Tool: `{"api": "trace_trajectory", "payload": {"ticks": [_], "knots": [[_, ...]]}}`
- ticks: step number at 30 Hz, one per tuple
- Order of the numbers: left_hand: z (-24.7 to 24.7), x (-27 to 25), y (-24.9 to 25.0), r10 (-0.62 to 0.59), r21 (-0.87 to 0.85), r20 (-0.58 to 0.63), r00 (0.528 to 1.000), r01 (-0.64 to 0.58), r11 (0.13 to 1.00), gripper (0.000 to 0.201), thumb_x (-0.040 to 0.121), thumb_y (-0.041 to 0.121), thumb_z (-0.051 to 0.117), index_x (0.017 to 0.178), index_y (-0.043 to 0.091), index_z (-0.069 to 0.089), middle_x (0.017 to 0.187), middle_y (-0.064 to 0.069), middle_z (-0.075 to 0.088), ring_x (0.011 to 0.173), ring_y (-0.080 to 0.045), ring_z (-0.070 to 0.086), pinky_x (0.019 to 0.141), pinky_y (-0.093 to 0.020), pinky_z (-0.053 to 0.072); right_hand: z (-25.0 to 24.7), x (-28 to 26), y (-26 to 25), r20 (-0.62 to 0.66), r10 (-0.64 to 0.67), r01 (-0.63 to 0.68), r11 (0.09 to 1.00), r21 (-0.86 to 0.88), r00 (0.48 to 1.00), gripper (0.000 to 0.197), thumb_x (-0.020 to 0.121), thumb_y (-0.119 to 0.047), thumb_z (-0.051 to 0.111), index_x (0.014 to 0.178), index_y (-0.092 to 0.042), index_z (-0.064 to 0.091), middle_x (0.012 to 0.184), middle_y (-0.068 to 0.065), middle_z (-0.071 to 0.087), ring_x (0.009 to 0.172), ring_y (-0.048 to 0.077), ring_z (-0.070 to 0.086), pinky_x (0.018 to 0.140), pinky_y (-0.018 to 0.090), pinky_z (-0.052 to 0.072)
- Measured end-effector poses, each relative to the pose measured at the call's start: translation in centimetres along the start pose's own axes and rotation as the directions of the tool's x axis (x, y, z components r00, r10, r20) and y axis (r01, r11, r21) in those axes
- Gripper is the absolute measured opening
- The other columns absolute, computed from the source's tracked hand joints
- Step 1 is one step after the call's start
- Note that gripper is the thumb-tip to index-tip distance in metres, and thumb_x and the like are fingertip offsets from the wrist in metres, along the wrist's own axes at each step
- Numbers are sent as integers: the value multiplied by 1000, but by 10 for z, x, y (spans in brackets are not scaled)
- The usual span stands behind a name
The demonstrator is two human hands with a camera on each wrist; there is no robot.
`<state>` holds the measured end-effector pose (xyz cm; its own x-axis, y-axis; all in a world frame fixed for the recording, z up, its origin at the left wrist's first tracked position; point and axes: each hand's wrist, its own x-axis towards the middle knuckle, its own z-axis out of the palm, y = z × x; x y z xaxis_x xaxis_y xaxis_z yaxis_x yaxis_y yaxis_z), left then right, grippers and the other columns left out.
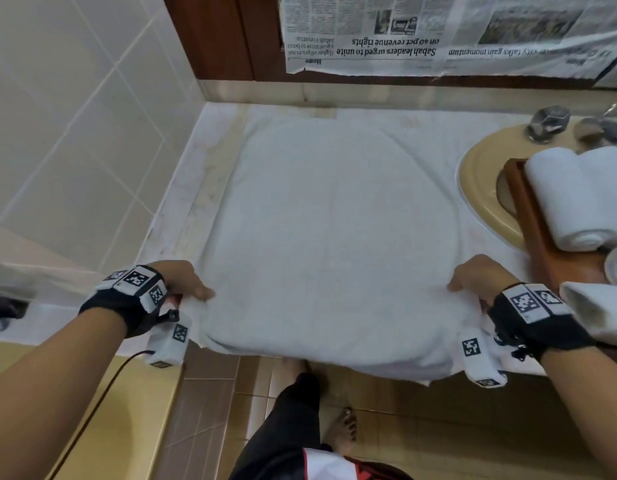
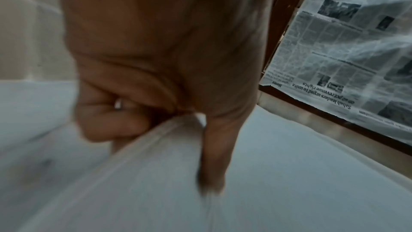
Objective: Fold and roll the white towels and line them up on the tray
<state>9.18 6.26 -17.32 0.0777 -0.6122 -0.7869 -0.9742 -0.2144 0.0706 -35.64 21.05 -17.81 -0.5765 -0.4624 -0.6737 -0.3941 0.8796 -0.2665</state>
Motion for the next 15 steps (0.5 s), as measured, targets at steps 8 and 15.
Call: {"api": "trace_trajectory", "payload": {"ticks": [8, 15], "knots": [[-54, 49, 80, 77, -152, -310, 948, -130, 980, 68, 91, 42, 63, 139, -2, 43, 148, -18, 40, 132, -33, 42, 103, -34, 36, -28, 53, -48, -149, -38, 70, 974, 216, 988, 29, 89, -25, 66, 85, 0, 53, 91, 15, 53, 82, 29, 53, 78, 42, 47], [-110, 96, 88, 48, -145, 38, 998, -42, 989, 41, 67, 41, 86, 70, 6, 64, 57, -9, 60, 50, -22, 50, 52, -23, 35, -44, 87, -73, -16, 72, -63, 945, 320, 997, 28, 81, -15, 71, 95, 2, 53, 90, 20, 55, 77, 33, 53, 64, 36, 43]]}}
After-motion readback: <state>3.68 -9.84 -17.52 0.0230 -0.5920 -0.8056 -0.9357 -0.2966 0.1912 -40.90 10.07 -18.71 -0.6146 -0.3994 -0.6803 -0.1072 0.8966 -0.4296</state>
